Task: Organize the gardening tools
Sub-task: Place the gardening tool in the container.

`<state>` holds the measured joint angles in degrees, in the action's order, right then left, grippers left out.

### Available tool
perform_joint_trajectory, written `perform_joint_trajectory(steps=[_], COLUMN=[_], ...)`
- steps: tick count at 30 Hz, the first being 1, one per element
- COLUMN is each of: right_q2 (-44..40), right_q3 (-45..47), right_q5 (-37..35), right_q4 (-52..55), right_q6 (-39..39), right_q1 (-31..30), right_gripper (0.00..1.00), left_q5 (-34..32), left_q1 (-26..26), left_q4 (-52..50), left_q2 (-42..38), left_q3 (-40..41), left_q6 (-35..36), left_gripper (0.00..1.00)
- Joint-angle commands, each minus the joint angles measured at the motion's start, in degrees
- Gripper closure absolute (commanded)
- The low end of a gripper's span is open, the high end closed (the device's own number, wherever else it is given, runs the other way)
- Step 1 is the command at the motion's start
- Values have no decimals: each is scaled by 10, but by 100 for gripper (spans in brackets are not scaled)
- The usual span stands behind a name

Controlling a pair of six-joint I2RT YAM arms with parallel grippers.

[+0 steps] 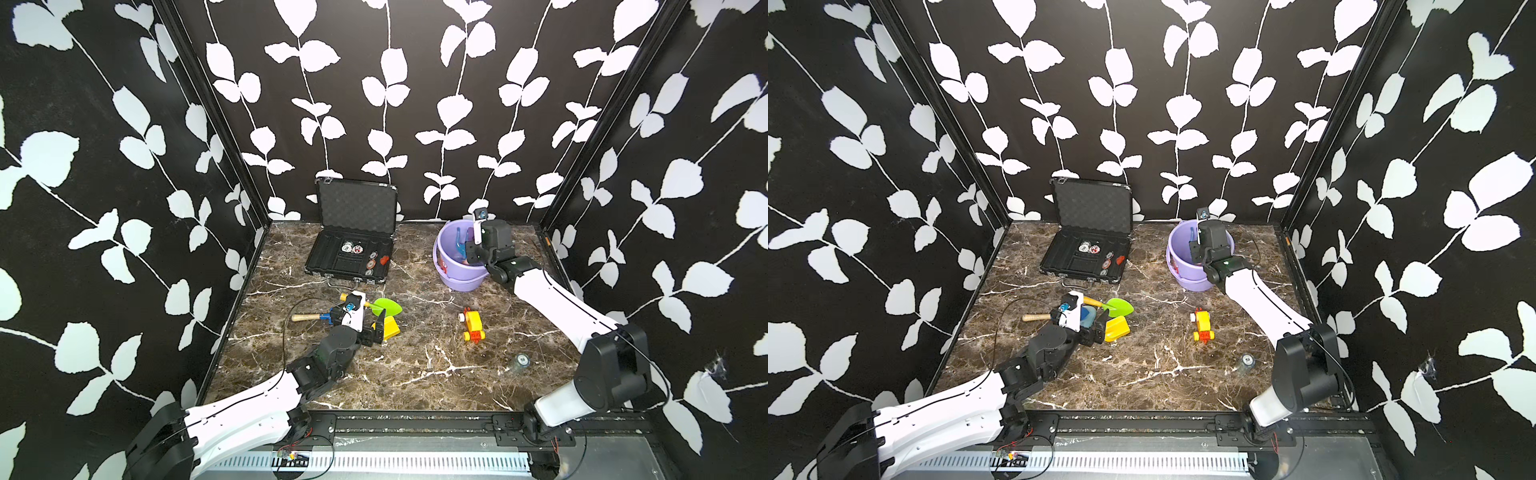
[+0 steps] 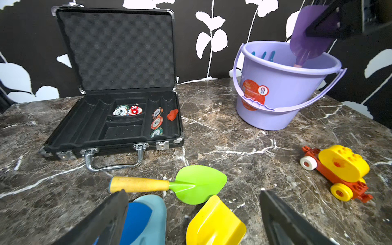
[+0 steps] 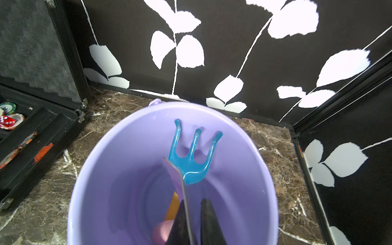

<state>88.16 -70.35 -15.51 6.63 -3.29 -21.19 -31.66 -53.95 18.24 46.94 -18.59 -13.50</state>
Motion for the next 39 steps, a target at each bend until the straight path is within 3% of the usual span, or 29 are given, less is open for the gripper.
perform_joint_trajectory(steps=[1, 7, 16, 24, 28, 39], right_q2=[1, -15, -27, -30, -41, -129], right_q3=[8, 36, 72, 54, 39, 76], right_q5=[5, -1, -10, -5, -8, -5], right_q4=[-21, -28, -45, -24, -1, 79], right_q6=[-16, -24, -27, -34, -45, -106], right_q1=[4, 4, 4, 5, 5, 4], right_gripper=[100, 100, 83, 54, 20, 1], left_q5=[-38, -61, -15, 0, -5, 14], left_q1=[-2, -2, -2, -2, -2, -2], left_q4=[-62, -210, -259, -347, -379, -438], left_q2=[-35, -112, -161, -87, -42, 75], left_q3=[5, -2, 19, -40, -71, -147], left_q6=[-22, -74, -99, -68, -54, -13], left_gripper=[1, 1, 1, 1, 1, 7])
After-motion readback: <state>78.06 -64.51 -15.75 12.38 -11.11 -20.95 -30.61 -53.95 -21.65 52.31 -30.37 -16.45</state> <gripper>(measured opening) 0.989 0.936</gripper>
